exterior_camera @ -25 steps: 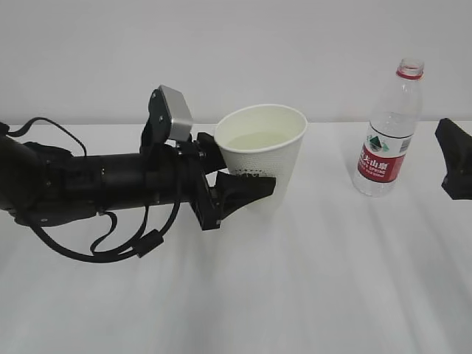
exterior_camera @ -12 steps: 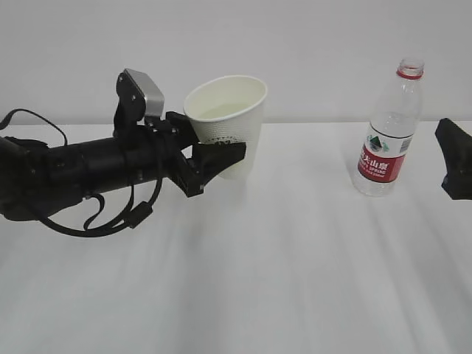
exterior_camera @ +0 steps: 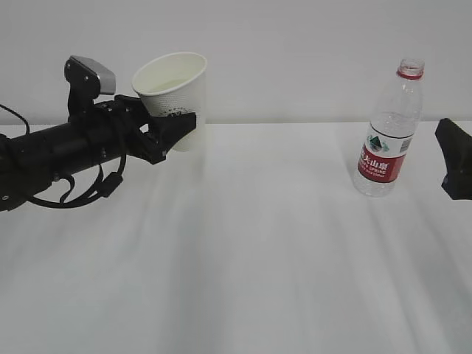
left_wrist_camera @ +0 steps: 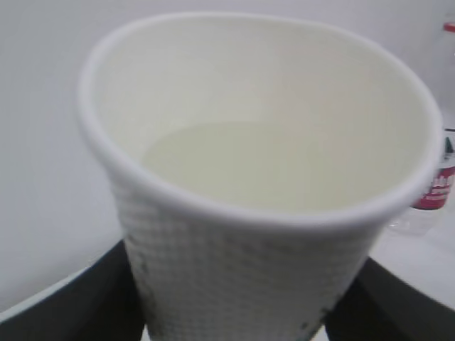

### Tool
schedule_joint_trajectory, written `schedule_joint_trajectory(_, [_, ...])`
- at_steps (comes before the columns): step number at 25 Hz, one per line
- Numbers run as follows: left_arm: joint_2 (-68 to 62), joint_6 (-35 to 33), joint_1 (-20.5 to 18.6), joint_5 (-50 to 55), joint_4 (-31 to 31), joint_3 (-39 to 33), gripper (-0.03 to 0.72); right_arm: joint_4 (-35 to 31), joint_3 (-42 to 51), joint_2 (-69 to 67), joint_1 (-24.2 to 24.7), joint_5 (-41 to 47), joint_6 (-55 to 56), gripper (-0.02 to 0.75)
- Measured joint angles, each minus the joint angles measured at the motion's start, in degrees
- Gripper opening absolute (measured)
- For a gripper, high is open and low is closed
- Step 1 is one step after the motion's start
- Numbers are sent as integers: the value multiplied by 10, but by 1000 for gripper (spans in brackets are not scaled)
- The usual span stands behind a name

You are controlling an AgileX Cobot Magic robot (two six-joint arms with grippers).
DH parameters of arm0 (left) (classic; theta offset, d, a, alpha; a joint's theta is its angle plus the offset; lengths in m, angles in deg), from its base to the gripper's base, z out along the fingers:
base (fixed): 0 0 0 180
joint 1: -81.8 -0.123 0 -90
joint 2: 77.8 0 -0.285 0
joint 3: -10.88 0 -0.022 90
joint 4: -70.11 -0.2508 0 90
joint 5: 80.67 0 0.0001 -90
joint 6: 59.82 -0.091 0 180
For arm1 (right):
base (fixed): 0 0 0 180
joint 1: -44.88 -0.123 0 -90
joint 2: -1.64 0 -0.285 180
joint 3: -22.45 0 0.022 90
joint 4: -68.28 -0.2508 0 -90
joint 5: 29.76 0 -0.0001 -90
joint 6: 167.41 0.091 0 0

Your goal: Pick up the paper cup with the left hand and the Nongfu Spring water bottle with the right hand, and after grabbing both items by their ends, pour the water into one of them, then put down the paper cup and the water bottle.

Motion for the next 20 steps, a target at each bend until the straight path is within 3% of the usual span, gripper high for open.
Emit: schedule_joint_trajectory(20, [0,-32,-97,34,121,-2,492,0,0,0,0,0,0,593])
